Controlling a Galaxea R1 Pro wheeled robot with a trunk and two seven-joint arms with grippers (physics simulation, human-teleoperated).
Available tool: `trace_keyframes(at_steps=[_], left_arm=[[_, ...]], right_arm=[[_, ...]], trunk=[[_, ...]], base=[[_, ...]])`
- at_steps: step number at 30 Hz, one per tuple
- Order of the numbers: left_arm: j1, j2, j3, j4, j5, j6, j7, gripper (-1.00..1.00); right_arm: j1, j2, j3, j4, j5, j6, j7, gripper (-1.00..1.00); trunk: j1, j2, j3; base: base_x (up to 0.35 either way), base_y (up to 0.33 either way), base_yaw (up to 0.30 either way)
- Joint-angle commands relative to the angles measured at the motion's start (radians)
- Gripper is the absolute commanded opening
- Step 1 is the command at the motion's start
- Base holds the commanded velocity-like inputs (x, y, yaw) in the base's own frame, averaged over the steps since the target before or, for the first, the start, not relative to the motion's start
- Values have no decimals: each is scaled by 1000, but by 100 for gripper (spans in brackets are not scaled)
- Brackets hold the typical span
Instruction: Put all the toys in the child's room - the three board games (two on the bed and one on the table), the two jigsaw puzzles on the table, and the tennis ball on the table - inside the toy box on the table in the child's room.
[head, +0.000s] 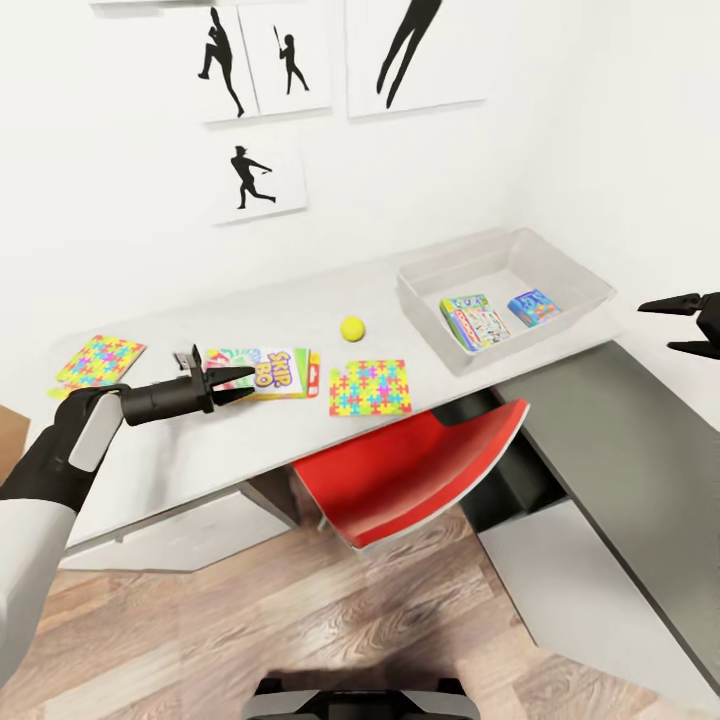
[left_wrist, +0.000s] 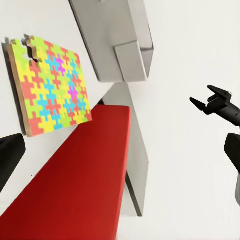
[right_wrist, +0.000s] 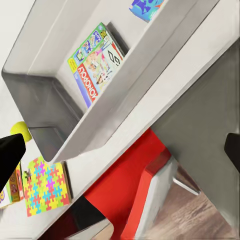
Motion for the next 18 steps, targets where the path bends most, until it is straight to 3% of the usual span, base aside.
trace_keyframes(at_steps=[1,6,18], left_arm=[[-1,2,-2,0,1,3,-3,100],[-1,12,-2,0,2,4,-3,100],[-1,18,-1,0,2,4,-5,100]], right_arm=[[-2,0,3,0,-10,-1,-10,100],[0,1,3,0,-9,-2,-11,100],[1,4,4,0,-10,-2,-10,100]], trunk=[[0,-2,-2],[0,-2,-2],[0,-2,-2]], base=[[-240,58,-175],[-166,43,-195],[-32,5,-259]])
